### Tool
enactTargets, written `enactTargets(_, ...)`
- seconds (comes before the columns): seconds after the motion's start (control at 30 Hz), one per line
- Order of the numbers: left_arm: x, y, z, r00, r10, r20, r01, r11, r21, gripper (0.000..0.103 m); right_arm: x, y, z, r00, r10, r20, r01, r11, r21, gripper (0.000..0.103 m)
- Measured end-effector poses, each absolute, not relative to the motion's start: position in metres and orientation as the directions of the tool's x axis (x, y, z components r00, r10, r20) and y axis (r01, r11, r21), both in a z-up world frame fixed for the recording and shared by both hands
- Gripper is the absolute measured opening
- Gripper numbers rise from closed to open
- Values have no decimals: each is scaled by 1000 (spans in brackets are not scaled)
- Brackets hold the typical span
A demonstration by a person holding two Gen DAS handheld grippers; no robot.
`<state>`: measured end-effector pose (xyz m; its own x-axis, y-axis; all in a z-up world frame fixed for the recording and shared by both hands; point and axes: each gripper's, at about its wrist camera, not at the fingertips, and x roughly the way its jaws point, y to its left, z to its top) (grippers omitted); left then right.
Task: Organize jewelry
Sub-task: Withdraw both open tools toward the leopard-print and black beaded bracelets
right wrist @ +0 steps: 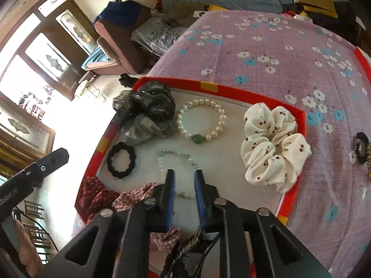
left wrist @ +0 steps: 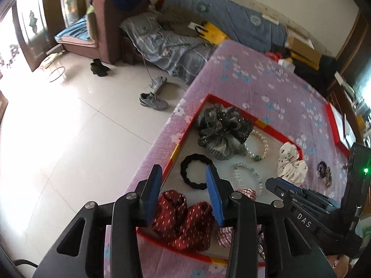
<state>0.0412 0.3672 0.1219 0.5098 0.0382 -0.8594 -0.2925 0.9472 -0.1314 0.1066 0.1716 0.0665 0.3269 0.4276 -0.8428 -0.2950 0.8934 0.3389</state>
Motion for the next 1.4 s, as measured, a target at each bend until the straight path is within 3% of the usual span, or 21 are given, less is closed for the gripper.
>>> enactTargets(0.33,-9,335,156,544,121,-830,-348,933,-92,43,56,127,104,383,472,-794,-329,873,361,32)
enactTargets(0.67,-41,269,165,550,134,-824,-339,938,-74,44,18,41,110,414,459,-786,-293,885,362,33)
enactTargets(0.93,-52,217,168,567,145,-811,-313,948,-50,50,-6,-51,100,452,410,-793,-181,912,369,33)
enactTargets(1.4,-32,127,141,512,86,-855,-183,983,-10,50,-27,-169,62,457,341,-821,18,920,392,33)
